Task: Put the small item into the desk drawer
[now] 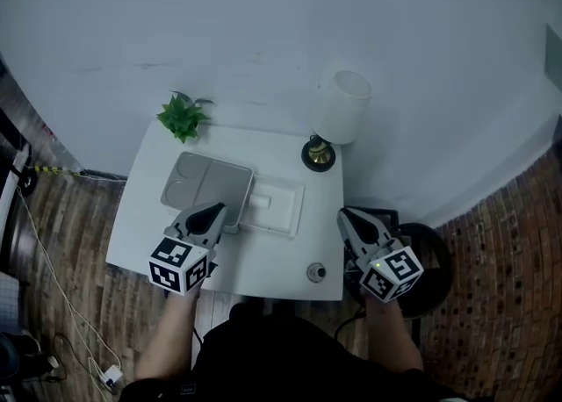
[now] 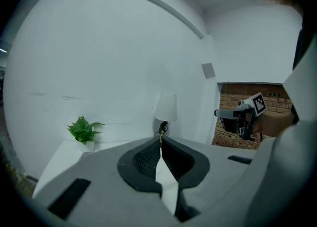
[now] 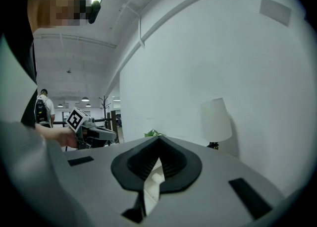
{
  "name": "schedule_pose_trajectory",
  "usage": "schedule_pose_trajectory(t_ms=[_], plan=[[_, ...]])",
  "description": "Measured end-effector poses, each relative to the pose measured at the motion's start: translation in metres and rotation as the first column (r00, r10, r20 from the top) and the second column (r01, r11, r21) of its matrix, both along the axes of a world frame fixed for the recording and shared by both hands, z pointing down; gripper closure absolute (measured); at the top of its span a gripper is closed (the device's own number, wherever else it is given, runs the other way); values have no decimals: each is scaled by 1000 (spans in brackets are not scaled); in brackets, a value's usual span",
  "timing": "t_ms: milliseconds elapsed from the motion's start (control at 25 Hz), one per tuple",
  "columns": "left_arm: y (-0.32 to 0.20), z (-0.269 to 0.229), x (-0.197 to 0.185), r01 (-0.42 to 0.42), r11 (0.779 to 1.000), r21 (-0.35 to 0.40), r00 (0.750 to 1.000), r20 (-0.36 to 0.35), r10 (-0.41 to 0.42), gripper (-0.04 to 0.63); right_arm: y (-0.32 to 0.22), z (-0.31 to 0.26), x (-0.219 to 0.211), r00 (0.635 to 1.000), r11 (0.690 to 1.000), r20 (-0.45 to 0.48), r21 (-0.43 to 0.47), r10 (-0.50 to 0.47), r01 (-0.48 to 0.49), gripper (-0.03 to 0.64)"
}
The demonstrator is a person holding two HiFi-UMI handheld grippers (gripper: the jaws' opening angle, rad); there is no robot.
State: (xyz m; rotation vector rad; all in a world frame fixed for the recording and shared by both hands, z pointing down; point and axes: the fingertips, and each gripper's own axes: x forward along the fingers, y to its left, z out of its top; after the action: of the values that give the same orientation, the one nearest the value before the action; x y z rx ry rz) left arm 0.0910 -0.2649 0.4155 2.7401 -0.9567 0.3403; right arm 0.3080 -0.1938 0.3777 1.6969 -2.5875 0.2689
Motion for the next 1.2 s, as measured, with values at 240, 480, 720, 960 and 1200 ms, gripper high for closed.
schedule_pose_trajectory(t_ms=[240, 480, 720, 960, 1200], plan=[[-5, -28, 9, 4, 998, 59, 1000, 8, -5, 578, -3, -33, 13, 1000, 996, 6, 92, 2, -2, 614], [-9, -60, 6, 48, 991, 126, 999, -12, -47, 578, 4, -69, 14, 1000, 984, -8, 177, -1, 2, 614], [-11, -66, -8, 92, 986, 136, 996, -9, -92, 578, 9, -78, 14, 1000, 979, -5, 201, 8, -7, 614], [-10, -56, -4, 80, 989, 122, 997, -22, -78, 578, 4, -57, 11, 1000, 989, 26, 151, -6, 2, 614], [-8, -54, -7, 83, 989, 120, 996, -19, -82, 578, 5, -55, 1, 999, 989, 11, 148, -32, 30, 614]])
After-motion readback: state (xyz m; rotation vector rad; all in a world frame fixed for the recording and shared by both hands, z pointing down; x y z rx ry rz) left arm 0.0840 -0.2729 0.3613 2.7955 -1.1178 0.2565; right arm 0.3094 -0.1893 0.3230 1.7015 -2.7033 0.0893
